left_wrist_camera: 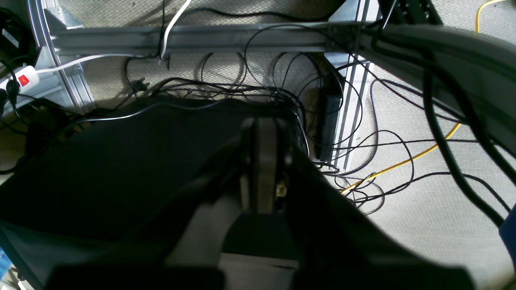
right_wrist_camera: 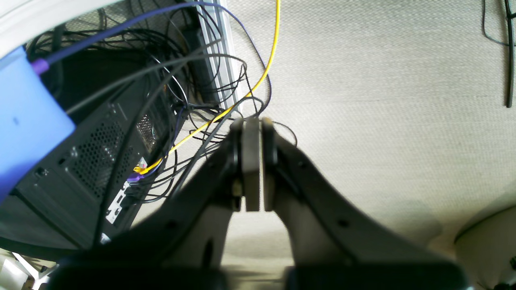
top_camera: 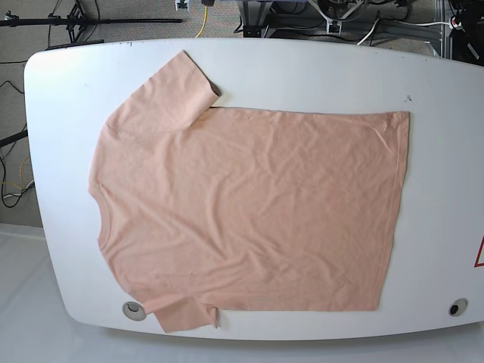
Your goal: Fold the T-shirt properly
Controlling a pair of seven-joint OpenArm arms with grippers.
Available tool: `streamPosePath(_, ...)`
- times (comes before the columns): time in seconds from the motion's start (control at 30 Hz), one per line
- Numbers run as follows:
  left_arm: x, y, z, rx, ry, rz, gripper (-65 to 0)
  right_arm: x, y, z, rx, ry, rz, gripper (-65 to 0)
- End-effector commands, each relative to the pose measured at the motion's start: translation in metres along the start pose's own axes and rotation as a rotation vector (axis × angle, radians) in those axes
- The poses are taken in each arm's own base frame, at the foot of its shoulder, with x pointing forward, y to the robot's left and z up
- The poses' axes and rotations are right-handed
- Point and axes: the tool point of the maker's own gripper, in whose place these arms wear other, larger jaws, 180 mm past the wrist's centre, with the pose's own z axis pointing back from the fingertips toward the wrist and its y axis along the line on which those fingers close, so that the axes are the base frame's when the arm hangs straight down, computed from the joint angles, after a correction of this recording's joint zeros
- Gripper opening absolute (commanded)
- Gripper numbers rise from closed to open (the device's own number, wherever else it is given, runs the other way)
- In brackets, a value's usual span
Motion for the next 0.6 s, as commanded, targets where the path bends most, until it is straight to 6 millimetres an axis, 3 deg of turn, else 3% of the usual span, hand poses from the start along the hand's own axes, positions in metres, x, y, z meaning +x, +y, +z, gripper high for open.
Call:
streamPosePath(0.0,-0.009,0.000,0.002,0.000,0.000,-0.011,-65.0,0.008,-0.002,0.000,-0.014,-0.025,0.014,-65.0)
streamPosePath(0.33,-0.017,0.004,0.004,0.005,0.004,-0.010,-65.0,0.009,-0.002,0.000,-0.012,-0.028,0.017,-65.0)
streamPosePath(0.57,-0.029,0.019,0.009,0.026,-0.006,-0.011,-64.5,-0.002,-0.011,0.001,-0.017,-0.015,0.014,-65.0)
